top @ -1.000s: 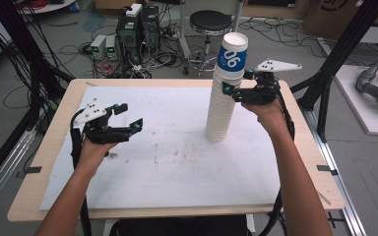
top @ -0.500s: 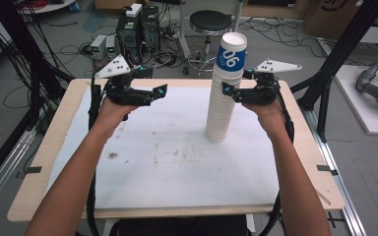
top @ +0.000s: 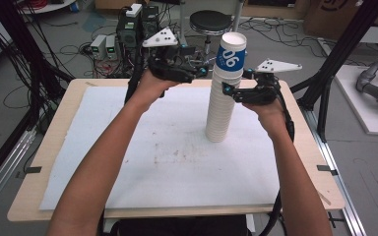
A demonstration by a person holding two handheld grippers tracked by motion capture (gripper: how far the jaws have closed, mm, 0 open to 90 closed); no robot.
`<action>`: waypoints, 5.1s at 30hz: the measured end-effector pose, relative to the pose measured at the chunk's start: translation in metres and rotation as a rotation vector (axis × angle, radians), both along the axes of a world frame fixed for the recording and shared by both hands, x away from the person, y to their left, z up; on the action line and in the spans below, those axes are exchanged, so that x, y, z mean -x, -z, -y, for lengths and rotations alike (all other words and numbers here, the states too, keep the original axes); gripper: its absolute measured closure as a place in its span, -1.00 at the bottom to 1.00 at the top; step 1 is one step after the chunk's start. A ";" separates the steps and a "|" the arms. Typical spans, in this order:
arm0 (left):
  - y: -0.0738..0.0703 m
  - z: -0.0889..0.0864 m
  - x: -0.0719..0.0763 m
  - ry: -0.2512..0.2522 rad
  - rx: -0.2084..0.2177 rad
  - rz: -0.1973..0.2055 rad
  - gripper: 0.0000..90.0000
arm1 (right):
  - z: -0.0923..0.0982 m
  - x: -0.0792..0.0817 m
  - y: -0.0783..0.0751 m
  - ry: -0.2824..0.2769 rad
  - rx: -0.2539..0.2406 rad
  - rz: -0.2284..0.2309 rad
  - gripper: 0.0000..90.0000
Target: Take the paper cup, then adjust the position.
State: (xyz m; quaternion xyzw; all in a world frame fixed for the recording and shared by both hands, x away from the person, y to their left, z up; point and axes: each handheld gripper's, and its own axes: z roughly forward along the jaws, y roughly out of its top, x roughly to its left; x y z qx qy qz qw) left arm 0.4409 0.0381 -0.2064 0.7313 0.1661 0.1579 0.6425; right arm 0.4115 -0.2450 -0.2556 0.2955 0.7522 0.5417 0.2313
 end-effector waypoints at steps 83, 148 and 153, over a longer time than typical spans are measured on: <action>0.076 -0.060 0.080 -0.038 -0.058 -0.018 -0.40 | 0.020 0.080 0.093 -0.075 0.019 -0.065 -0.62; 0.122 -0.016 0.109 0.220 -0.115 -0.124 -0.49 | -0.044 0.099 0.101 -0.428 0.143 -0.052 -0.30; 0.123 -0.017 0.108 0.274 -0.158 -0.134 -0.36 | -0.042 0.099 0.097 -0.460 0.211 -0.043 -0.30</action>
